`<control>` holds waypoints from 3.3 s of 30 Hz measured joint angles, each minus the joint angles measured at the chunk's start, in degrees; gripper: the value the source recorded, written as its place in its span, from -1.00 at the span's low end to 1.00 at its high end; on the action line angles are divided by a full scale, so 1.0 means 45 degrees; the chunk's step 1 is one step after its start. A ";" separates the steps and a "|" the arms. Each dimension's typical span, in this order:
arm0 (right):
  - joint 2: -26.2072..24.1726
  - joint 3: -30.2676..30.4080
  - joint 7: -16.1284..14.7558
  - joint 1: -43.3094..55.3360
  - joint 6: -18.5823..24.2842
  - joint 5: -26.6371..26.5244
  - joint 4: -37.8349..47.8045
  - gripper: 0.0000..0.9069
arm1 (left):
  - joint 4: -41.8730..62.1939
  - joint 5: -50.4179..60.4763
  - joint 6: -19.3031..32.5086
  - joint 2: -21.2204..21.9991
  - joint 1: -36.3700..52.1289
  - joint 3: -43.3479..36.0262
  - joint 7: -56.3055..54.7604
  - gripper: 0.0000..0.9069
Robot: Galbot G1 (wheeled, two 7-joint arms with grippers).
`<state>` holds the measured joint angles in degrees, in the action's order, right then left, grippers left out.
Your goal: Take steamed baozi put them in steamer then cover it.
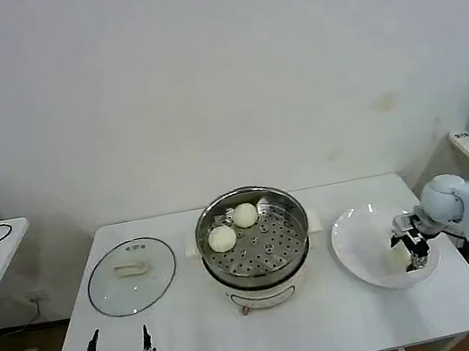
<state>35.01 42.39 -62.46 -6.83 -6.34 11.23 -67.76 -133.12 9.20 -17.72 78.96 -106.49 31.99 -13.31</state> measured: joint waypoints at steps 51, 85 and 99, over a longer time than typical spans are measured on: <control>0.4211 0.4851 -0.0273 0.8833 -0.0642 -0.3259 -0.1860 0.20 | -0.0307 -0.0708 -0.0354 -0.0256 0.0171 0.0827 0.0140 1.00; 0.6310 0.6273 -0.0273 0.7380 0.3114 -0.2903 -0.2985 0.22 | -0.0324 -0.0843 -0.0385 -0.0025 0.0129 0.1251 0.0150 1.00; 0.6318 0.6406 -0.0295 0.7105 0.3541 -0.2433 -0.3091 1.00 | -0.0307 -0.0862 -0.0360 0.0003 0.0126 0.1252 0.0139 1.00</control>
<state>63.44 71.22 -63.79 25.14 9.60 0.27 -81.67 -134.50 5.33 -19.34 78.98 -105.92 37.63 -12.68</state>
